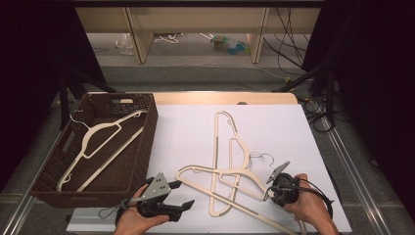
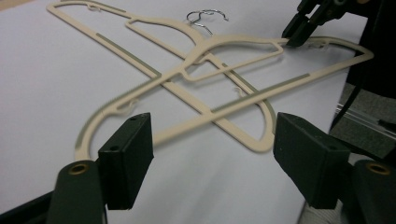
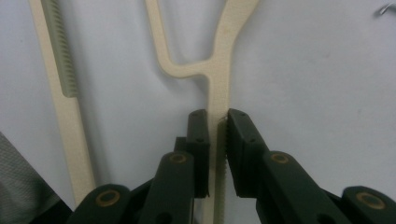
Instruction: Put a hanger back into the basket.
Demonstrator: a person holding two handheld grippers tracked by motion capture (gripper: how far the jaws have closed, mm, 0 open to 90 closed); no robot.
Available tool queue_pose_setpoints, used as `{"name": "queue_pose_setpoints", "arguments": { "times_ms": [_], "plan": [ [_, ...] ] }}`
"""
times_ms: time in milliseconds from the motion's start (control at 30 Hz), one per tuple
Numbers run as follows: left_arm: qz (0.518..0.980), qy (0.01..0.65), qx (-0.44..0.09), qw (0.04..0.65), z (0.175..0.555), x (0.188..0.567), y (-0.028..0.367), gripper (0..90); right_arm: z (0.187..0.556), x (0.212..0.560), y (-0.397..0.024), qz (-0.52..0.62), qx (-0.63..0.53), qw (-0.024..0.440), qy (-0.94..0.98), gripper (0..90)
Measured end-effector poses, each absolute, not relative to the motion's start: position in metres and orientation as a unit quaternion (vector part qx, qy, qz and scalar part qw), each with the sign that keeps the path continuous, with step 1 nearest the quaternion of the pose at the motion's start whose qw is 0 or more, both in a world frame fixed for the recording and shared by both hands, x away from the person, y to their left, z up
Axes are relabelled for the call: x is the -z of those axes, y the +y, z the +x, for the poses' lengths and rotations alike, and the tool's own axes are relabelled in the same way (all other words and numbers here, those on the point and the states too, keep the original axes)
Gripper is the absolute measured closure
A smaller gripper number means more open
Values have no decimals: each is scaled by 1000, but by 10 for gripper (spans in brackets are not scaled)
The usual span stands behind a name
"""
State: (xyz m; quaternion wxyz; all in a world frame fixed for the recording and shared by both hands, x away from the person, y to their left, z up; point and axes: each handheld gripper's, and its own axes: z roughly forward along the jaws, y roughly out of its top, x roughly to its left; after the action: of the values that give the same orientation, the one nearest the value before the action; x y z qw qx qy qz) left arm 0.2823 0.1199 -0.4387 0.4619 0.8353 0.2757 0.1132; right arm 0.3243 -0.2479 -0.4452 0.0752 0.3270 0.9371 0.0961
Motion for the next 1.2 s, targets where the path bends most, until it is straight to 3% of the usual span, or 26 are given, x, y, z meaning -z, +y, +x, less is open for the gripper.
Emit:
{"name": "queue_pose_setpoints", "arguments": {
  "times_ms": [267,533,933,1067,1200],
  "plan": [
    [858,230,-145,436,326,445,74,296,314,431,-233,299,-103,102,943,803],
    [889,209,-119,390,371,457,36,316,310,423,-226,285,-111,109,946,804],
    [916,149,-79,364,392,470,12,408,307,419,-221,268,-115,119,949,804],
    [905,173,-60,385,394,476,7,432,306,418,-220,265,-118,120,949,804],
    [911,152,-44,380,395,474,1,498,305,417,-219,257,-126,114,951,804]
  ]
}}
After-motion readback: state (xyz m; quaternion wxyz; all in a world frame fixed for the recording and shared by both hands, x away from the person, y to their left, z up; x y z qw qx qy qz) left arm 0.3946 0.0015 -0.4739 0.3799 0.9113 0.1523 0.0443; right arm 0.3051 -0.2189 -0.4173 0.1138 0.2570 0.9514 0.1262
